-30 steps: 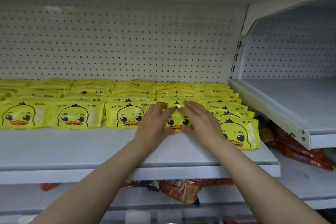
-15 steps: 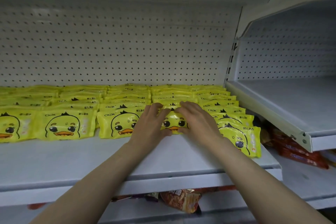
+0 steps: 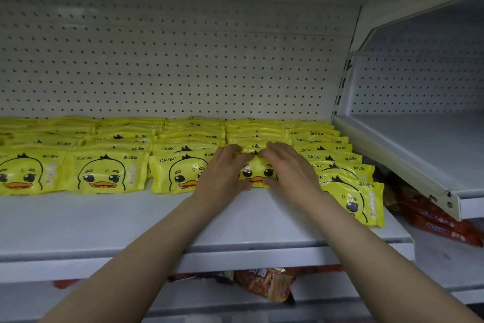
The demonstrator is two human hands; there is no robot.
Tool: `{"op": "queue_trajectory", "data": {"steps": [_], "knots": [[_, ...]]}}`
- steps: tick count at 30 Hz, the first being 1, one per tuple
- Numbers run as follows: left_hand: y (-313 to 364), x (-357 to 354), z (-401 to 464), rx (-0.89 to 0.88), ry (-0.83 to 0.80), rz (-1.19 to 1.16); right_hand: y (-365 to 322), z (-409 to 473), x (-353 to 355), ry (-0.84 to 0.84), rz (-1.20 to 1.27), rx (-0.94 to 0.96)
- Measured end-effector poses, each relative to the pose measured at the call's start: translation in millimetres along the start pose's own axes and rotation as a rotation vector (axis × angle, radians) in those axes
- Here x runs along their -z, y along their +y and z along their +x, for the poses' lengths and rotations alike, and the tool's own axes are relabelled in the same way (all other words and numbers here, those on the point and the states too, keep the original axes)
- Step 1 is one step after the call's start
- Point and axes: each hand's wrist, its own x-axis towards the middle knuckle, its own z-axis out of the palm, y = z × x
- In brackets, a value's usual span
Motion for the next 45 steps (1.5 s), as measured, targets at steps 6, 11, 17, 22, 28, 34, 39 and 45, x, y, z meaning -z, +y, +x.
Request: {"op": "queue_trajectory", "data": {"steps": [6, 11, 17, 22, 28, 34, 39, 45], "knots": [[-12.5, 28.5, -40.0, 0.095, 0.152, 0.164, -27.7, -19.7, -11.5, 0.200, 0.031, -0.001], [-22.8, 39.7, -63.5, 0.241, 0.123, 0.287, -47.9, -28.0, -24.1, 0.245, -0.019, -0.043], [-35.1, 38.1, -60.1, 0.282, 0.078, 0.305, -51.9, -26.4, -34.6, 0.178, -0.033, -0.106], [-40.1, 38.4, -51.0, 0.288, 0.036, 0.345, -51.7, -23.5, -35.4, 0.098, -0.003, -0.103], [-37.2, 34.6, -67.7, 0.298, -0.024, 0.357, -57.7, -33.0, -31.4, 0.012, 0.015, -0.135], [-42.7, 27.2, -78.3, 0.346, -0.220, 0.219, -66.2, -31.5, -33.1, -0.104, 0.021, -0.185], [-48.2, 31.3, -73.2, 0.343, -0.266, 0.199, -65.5, -26.5, -30.1, -0.157, 0.035, -0.190], [-45.0, 34.6, -81.5, 0.324, -0.285, 0.206, -72.4, -32.9, -24.3, -0.175, 0.078, -0.192]]}}
